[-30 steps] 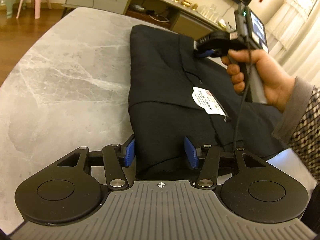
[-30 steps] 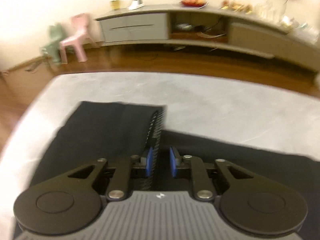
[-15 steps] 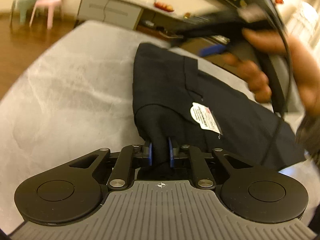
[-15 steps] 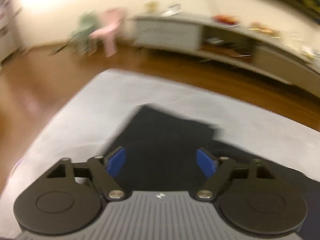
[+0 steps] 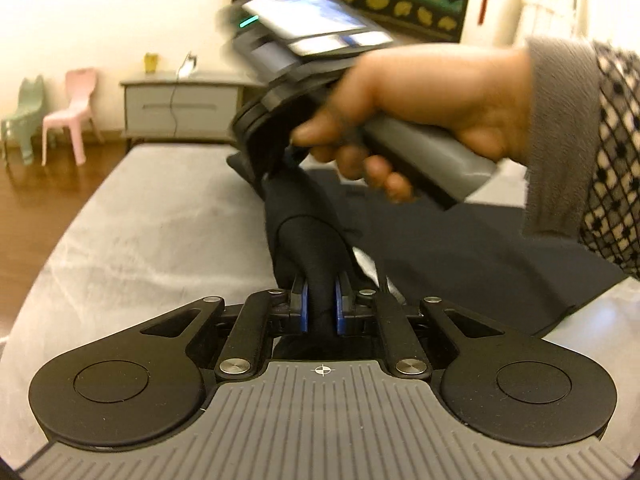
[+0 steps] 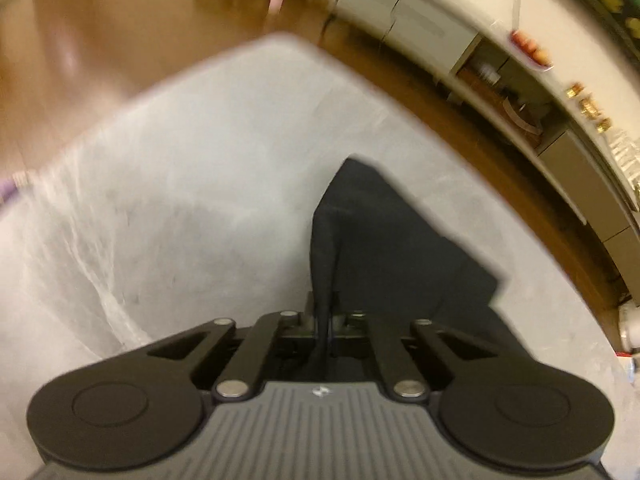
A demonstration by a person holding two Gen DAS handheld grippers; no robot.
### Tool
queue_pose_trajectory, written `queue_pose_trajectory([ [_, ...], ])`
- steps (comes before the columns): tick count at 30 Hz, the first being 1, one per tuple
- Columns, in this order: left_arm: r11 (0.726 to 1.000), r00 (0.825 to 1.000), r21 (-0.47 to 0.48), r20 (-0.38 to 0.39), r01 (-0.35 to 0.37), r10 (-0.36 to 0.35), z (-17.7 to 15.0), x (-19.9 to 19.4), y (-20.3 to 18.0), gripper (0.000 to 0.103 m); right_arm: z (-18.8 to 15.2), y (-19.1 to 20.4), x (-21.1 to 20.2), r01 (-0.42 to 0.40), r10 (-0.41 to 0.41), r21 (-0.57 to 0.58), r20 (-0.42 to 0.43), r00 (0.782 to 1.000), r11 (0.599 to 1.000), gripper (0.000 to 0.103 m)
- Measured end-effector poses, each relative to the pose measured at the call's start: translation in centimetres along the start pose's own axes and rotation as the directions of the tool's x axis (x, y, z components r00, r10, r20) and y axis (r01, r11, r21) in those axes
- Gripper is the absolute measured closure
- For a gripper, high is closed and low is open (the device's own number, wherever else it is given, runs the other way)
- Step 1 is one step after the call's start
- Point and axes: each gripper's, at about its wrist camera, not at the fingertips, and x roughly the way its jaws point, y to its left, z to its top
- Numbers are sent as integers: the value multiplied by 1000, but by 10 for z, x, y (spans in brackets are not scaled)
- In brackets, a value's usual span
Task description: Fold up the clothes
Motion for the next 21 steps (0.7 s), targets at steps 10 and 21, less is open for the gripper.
queue_pose_trajectory([
  [10,898,899,39,17,438,-439,12,3,-86,91,-144,-210,-59,-226,145,458,204,968,860,101],
  [21,955,942,-110,-172,274,-290,8,88,-56,81,-251,-297,27,-324,194,675,263,945,663,70],
])
